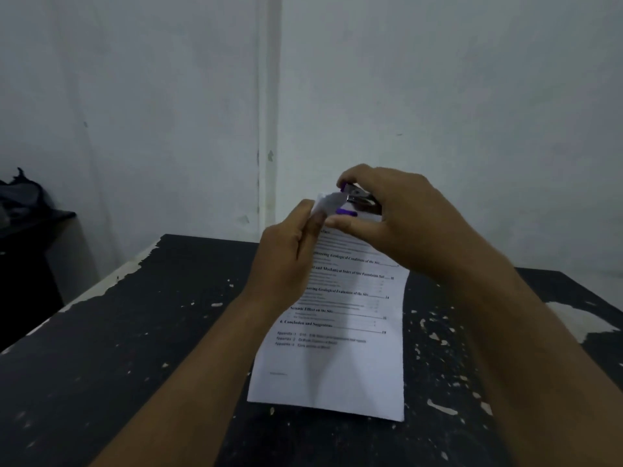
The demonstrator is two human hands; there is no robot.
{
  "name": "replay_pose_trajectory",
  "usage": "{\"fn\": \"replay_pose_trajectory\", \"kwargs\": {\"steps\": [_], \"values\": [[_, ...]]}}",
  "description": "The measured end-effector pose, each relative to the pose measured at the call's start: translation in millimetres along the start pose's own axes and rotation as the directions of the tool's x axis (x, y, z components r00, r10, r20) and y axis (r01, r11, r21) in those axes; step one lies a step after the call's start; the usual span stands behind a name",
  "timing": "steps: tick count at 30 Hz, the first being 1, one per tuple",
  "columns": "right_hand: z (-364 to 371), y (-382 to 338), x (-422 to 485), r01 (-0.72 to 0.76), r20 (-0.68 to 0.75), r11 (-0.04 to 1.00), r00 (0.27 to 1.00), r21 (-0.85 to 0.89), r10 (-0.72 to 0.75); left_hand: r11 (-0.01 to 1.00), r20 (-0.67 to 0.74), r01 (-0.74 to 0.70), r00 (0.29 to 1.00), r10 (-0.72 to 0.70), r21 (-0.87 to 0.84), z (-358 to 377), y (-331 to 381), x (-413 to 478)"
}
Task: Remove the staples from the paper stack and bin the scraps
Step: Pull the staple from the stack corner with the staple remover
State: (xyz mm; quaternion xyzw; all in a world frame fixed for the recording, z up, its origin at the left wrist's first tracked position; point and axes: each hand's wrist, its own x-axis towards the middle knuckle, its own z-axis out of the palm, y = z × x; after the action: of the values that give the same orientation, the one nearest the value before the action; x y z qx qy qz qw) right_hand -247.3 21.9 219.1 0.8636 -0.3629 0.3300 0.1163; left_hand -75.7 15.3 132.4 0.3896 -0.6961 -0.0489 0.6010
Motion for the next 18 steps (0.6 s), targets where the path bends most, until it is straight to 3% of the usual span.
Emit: {"fn": "replay_pose_trajectory", "kwargs": {"steps": [18], "values": [[-17.9, -8.1, 6.6, 0.089, 0.295, 0.99, 0.954, -0.106, -0.054, 0.976, 0.117, -0.129, 0.987, 0.109, 0.176, 5.7, 2.1, -11.8]]}}
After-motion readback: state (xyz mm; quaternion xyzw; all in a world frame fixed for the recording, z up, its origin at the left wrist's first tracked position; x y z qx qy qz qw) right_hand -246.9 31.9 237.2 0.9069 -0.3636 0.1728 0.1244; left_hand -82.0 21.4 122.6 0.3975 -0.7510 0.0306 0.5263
